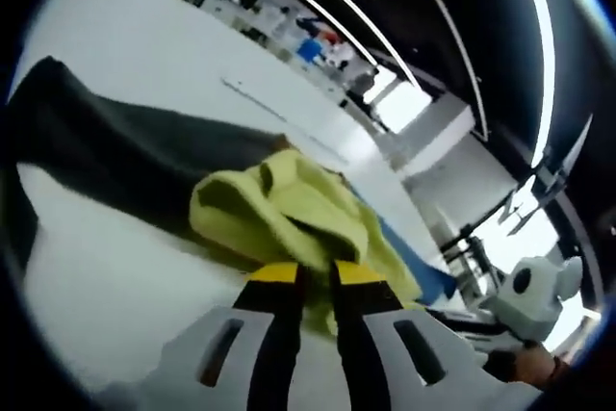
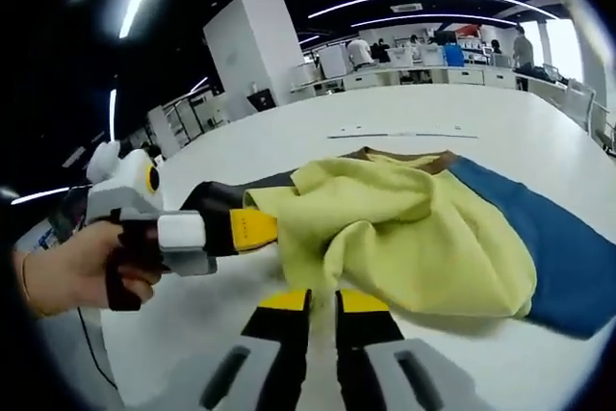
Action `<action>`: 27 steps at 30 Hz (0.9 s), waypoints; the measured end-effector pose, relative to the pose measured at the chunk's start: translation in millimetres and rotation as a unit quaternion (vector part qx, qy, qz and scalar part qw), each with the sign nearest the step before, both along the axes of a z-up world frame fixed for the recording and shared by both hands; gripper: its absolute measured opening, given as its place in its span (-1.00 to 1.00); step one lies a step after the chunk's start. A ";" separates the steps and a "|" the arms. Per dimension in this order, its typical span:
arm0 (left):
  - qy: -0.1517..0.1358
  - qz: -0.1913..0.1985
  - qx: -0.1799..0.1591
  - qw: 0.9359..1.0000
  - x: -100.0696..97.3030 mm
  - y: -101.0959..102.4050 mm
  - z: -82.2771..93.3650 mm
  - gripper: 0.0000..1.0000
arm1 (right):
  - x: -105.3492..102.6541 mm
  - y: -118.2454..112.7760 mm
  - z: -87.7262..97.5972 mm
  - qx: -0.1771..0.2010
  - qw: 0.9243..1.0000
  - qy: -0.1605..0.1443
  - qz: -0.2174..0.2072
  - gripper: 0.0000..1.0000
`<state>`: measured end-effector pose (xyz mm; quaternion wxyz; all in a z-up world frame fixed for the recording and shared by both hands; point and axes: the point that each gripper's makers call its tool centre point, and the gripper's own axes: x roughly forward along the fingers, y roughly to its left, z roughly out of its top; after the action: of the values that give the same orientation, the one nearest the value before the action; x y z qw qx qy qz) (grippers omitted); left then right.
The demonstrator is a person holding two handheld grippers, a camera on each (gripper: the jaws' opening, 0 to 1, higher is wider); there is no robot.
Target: Fold the garment on the visible template until the final outline fits inside the template.
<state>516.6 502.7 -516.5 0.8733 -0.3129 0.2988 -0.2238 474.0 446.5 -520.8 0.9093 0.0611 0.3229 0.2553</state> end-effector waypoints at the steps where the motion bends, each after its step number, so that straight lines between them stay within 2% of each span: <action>1: 0.006 -0.004 -0.001 1.000 3.5 1.5 -3.7 -0.93 | 1.5 0.6 1.7 0.005 1.000 -0.005 -0.001 -1.00; 3: 0.010 -0.003 0.017 1.000 3.6 5.7 -8.1 -0.94 | 2.7 0.5 2.8 0.009 1.000 -0.008 0.002 -1.00; 5: 0.006 -0.007 0.005 1.000 0.5 4.5 -2.3 -0.96 | 3.0 -3.9 1.6 -0.008 1.000 -0.013 0.008 -1.00; 7: 0.007 -0.005 -0.004 1.000 -0.8 6.4 0.9 -0.97 | 2.5 -9.1 2.8 -0.005 1.000 -0.013 0.005 -1.00; 13: -0.002 -0.025 0.018 1.000 -15.2 14.3 11.9 -0.97 | -7.4 -24.4 5.2 -0.023 1.000 -0.011 0.014 -1.00; 16: 0.008 -0.040 0.024 0.999 -28.2 19.9 14.2 -0.98 | -19.8 -32.7 6.3 -0.029 0.999 0.003 0.018 -1.00; 20: -0.006 -0.057 0.047 0.997 -44.8 31.9 23.2 -0.98 | -33.1 -48.3 13.0 -0.042 0.999 -0.001 0.017 -1.00; 24: -0.013 -0.067 0.058 0.996 -53.0 40.8 29.4 -0.98 | -42.1 -61.7 19.9 -0.042 0.999 -0.002 0.011 -1.00; 27: -0.017 -0.075 0.064 0.995 -58.1 46.3 35.3 -0.98 | -51.6 -70.9 21.7 -0.048 0.999 0.011 0.004 -1.00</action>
<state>458.4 549.0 -481.2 0.8773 -0.2296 0.3199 -0.2743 422.4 375.7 -499.1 0.9067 0.0190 0.3445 0.2426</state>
